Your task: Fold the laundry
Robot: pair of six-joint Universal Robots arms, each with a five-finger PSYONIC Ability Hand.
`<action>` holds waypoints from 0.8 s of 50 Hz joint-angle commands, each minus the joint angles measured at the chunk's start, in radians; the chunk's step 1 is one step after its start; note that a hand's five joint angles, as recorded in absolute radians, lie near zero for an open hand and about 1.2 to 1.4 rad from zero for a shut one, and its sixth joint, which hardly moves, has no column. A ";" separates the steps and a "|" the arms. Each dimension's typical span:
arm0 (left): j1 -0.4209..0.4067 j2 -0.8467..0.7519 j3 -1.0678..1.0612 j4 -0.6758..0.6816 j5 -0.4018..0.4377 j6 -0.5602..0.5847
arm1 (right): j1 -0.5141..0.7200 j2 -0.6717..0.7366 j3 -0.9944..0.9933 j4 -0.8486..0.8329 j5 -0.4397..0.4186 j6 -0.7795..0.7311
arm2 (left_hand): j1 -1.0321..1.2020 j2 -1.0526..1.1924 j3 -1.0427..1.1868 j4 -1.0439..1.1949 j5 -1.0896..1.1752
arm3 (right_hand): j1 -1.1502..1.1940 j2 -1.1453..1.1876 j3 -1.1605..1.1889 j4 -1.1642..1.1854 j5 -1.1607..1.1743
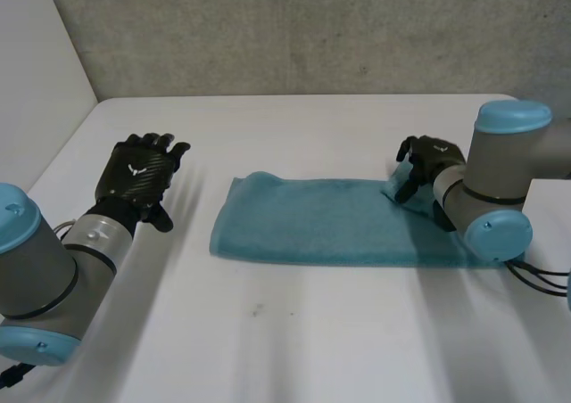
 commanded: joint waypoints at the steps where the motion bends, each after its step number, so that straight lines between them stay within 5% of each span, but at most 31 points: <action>1: 0.001 -0.001 0.000 0.000 0.000 0.001 | -0.001 0.086 -0.042 -0.002 -0.036 0.030 | -0.015 -0.024 -0.036 -0.027 -0.041 | 0.203 0.099 0.096 0.098 0.108; 8: -0.001 -0.001 0.000 0.000 0.000 0.001 | -0.003 0.129 -0.081 -0.002 -0.028 0.025 | -0.015 -0.024 -0.036 -0.027 -0.041 | 0.274 0.169 0.167 0.169 0.178; 18: -0.001 -0.001 -0.001 -0.001 0.000 0.000 | -0.003 0.139 -0.101 -0.010 -0.028 0.018 | -0.015 -0.024 -0.036 -0.027 -0.041 | 0.717 0.612 0.609 0.612 0.621; 26: -0.001 -0.001 -0.001 -0.001 0.000 0.001 | -0.004 0.157 -0.124 -0.008 -0.028 0.016 | -0.015 -0.024 -0.036 -0.027 -0.041 | 0.626 0.522 0.519 0.521 0.530; 29: -0.001 -0.001 -0.001 -0.001 0.000 0.001 | -0.004 0.160 -0.124 -0.008 -0.028 0.015 | -0.015 -0.024 -0.036 -0.027 -0.041 | 0.673 0.569 0.566 0.568 0.577; 31: -0.001 -0.001 -0.001 -0.001 0.000 0.001 | -0.004 0.156 -0.127 -0.008 -0.023 -0.005 | -0.015 -0.024 -0.036 -0.027 -0.041 | 0.944 0.839 0.837 0.839 0.848; 40: -0.001 0.000 -0.001 -0.001 -0.001 0.001 | 0.014 0.096 -0.213 -0.010 -0.019 -0.034 | -0.015 -0.024 -0.036 -0.027 -0.041 | 0.945 0.841 0.838 0.840 0.849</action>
